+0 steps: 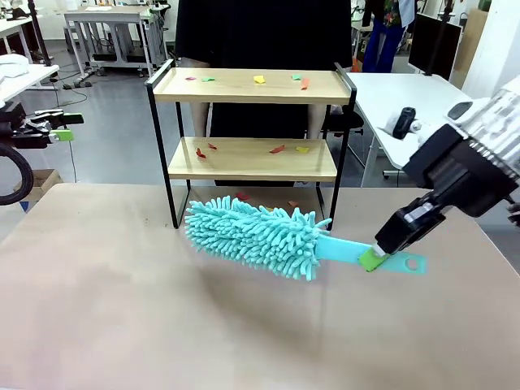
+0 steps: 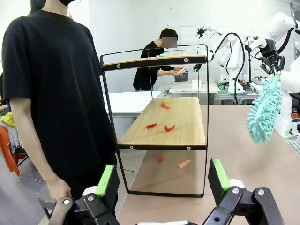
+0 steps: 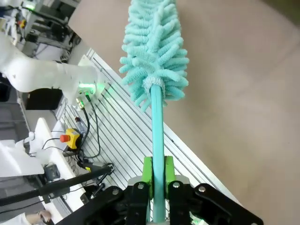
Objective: Clean the shelf.
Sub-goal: Clean the specific section of the Shelf indicated by the human with the Duster.
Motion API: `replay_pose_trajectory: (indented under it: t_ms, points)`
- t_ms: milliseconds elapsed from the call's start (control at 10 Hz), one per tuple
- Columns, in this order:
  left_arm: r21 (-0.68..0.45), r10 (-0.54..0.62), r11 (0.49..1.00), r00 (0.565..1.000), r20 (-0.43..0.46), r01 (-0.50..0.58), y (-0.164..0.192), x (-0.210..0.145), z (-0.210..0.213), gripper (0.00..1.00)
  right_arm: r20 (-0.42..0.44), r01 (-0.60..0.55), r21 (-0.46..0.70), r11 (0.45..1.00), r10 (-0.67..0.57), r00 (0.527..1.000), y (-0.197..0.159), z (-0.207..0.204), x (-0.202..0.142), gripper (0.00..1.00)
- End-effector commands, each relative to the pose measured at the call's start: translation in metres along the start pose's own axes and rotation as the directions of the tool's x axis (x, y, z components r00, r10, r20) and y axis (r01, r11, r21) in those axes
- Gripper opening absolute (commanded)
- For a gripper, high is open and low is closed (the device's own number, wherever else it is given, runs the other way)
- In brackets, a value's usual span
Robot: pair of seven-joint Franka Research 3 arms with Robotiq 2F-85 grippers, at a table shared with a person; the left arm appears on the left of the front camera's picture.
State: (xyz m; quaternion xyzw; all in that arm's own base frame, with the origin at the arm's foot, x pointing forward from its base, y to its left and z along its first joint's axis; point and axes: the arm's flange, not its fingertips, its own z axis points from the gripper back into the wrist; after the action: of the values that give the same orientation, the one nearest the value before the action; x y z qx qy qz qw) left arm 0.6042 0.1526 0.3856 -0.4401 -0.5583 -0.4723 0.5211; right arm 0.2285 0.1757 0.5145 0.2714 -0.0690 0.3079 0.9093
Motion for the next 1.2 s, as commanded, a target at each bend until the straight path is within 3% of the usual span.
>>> replay_pose_trajectory:
  t_ms: [0,400,600,1100]
  points:
    - [0.0,-0.017,1.0,1.0,-0.004,0.017,0.0,0.002,0.0,1.0,0.007,0.002,0.002,1.0,-0.002,1.0,-0.003,0.006,-0.002,0.13]
    - [0.0,-0.017,1.0,1.0,-0.004,0.017,0.0,0.002,0.0,1.0,0.0,-0.002,0.009,1.0,0.002,1.0,-0.002,0.003,-0.001,0.13]
    - [0.0,-0.017,1.0,1.0,-0.004,0.017,0.0,0.002,0.0,1.0,0.086,0.072,-0.021,0.997,-0.07,0.994,0.019,-0.025,0.004,0.13]
    - [0.0,-0.017,1.0,1.0,-0.004,0.017,0.0,0.002,0.0,1.0,0.119,0.205,-0.077,0.976,-0.195,0.973,0.035,-0.081,0.034,0.13]
